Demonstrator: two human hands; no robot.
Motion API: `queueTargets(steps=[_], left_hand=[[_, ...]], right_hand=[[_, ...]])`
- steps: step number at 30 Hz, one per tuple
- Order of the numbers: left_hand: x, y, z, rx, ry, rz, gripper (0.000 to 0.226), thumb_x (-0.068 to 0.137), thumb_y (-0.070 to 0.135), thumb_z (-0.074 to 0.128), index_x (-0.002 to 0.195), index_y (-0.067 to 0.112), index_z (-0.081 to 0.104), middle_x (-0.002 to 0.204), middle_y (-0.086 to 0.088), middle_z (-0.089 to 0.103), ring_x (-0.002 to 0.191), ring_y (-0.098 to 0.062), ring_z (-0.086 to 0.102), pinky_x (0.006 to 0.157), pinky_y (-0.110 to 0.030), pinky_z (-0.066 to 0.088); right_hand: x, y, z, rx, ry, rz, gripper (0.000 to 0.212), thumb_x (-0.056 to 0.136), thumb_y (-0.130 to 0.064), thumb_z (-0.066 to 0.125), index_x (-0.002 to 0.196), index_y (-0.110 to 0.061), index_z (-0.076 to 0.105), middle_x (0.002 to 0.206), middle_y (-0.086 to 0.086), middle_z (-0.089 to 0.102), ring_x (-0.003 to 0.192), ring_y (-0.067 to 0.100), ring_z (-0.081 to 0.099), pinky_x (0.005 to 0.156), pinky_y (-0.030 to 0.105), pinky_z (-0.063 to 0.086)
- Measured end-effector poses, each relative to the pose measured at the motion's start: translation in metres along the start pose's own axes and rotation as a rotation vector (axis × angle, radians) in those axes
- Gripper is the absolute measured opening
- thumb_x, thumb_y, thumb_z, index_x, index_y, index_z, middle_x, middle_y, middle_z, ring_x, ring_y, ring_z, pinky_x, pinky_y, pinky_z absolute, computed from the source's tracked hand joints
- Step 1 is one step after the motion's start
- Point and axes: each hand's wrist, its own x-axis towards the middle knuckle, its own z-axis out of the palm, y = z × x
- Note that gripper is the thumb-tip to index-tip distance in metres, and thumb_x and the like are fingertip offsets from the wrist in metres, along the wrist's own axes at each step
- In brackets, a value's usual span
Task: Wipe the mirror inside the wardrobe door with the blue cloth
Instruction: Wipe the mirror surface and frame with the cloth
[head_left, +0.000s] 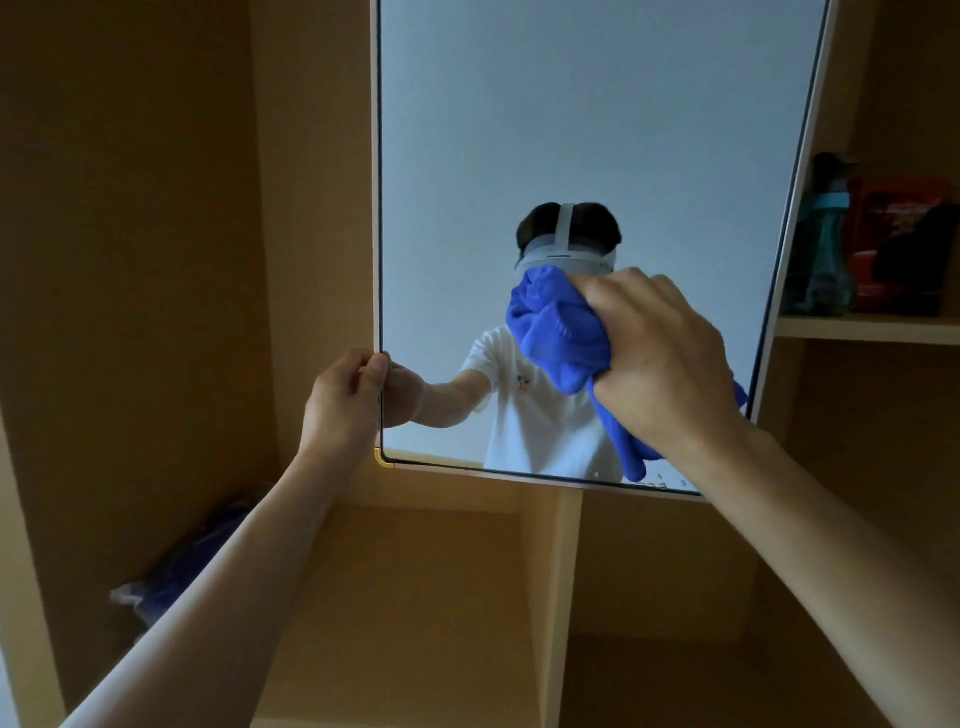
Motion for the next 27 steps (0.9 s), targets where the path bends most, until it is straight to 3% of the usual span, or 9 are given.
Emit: queueTargets(steps=[2, 4, 6, 9, 11, 16, 21, 24, 27], left_hand=[[-0.003, 0.001, -0.003, -0.007, -0.008, 0.007, 0.019, 0.106, 0.036, 0.048, 0.099, 0.028, 0.063, 0.092, 0.006, 0.068, 0.091, -0.02, 0.066, 0.085, -0.05, 0.058], [-0.006, 0.002, -0.005, -0.014, -0.015, 0.014, 0.02, 0.106, 0.036, 0.048, 0.099, 0.025, 0.063, 0.091, 0.005, 0.068, 0.09, -0.021, 0.066, 0.082, -0.048, 0.059], [-0.007, 0.004, -0.006, -0.013, -0.01, 0.02, 0.021, 0.106, 0.035, 0.048, 0.1, 0.022, 0.063, 0.09, 0.005, 0.067, 0.089, -0.02, 0.066, 0.078, -0.042, 0.058], [-0.009, 0.004, -0.005, -0.001, 0.013, 0.02, 0.021, 0.106, 0.035, 0.048, 0.101, 0.022, 0.063, 0.088, 0.007, 0.065, 0.084, -0.015, 0.064, 0.068, -0.032, 0.051], [-0.01, 0.003, -0.004, 0.019, 0.033, 0.025, 0.02, 0.106, 0.034, 0.048, 0.101, 0.022, 0.063, 0.085, 0.009, 0.064, 0.08, -0.01, 0.062, 0.062, -0.028, 0.046], [-0.014, 0.003, -0.004, 0.012, 0.044, 0.024, 0.022, 0.107, 0.035, 0.048, 0.1, 0.02, 0.063, 0.086, 0.006, 0.064, 0.079, -0.011, 0.061, 0.061, -0.029, 0.045], [-0.014, 0.002, -0.004, 0.021, 0.065, 0.036, 0.02, 0.106, 0.036, 0.049, 0.096, 0.025, 0.062, 0.083, 0.008, 0.064, 0.078, -0.011, 0.061, 0.059, -0.028, 0.044], [-0.016, 0.001, -0.003, 0.013, 0.074, 0.043, 0.019, 0.106, 0.036, 0.049, 0.096, 0.025, 0.062, 0.084, 0.008, 0.065, 0.078, -0.011, 0.062, 0.06, -0.03, 0.047], [-0.014, 0.0, -0.004, 0.006, 0.074, 0.039, 0.02, 0.105, 0.038, 0.05, 0.097, 0.024, 0.063, 0.084, 0.007, 0.065, 0.078, -0.014, 0.063, 0.063, -0.033, 0.049]], right_hand=[[-0.014, -0.005, 0.013, -0.047, 0.041, 0.013, 0.04, 0.07, -0.022, 0.032, 0.099, -0.025, 0.059, 0.088, -0.01, 0.055, 0.08, 0.01, 0.036, 0.052, 0.011, 0.012], [-0.028, -0.012, 0.024, -0.081, 0.066, 0.022, 0.047, 0.071, -0.022, 0.032, 0.109, -0.021, 0.06, 0.094, -0.008, 0.055, 0.085, 0.012, 0.038, 0.052, 0.014, 0.009], [-0.043, -0.021, 0.036, -0.096, 0.039, 0.011, 0.049, 0.069, -0.017, 0.043, 0.116, -0.02, 0.059, 0.098, -0.006, 0.056, 0.088, 0.015, 0.045, 0.053, 0.022, 0.02], [-0.069, -0.035, 0.053, -0.072, -0.003, -0.034, 0.053, 0.075, -0.02, 0.061, 0.128, -0.015, 0.06, 0.103, -0.001, 0.062, 0.088, 0.022, 0.057, 0.075, 0.029, 0.042], [-0.083, -0.042, 0.061, -0.06, -0.037, -0.066, 0.054, 0.079, -0.024, 0.065, 0.131, -0.013, 0.059, 0.106, 0.002, 0.064, 0.089, 0.023, 0.058, 0.081, 0.034, 0.051], [-0.082, -0.035, 0.051, 0.001, -0.084, -0.054, 0.056, 0.08, -0.023, 0.06, 0.135, -0.015, 0.056, 0.108, 0.0, 0.063, 0.09, 0.021, 0.057, 0.077, 0.033, 0.05], [-0.084, 0.002, 0.031, 0.064, -0.018, 0.206, 0.054, 0.077, -0.01, 0.07, 0.128, -0.019, 0.055, 0.109, -0.003, 0.059, 0.095, 0.019, 0.053, 0.064, 0.031, 0.048], [-0.081, 0.04, 0.018, 0.067, -0.005, 0.324, 0.019, 0.081, -0.014, 0.065, 0.092, -0.025, 0.055, 0.079, -0.01, 0.056, 0.073, 0.009, 0.055, 0.056, 0.014, 0.03], [-0.086, 0.065, 0.002, 0.075, 0.133, 0.393, 0.023, 0.083, -0.018, 0.069, 0.084, -0.029, 0.048, 0.069, -0.008, 0.054, 0.062, 0.009, 0.054, 0.046, 0.02, 0.037]])
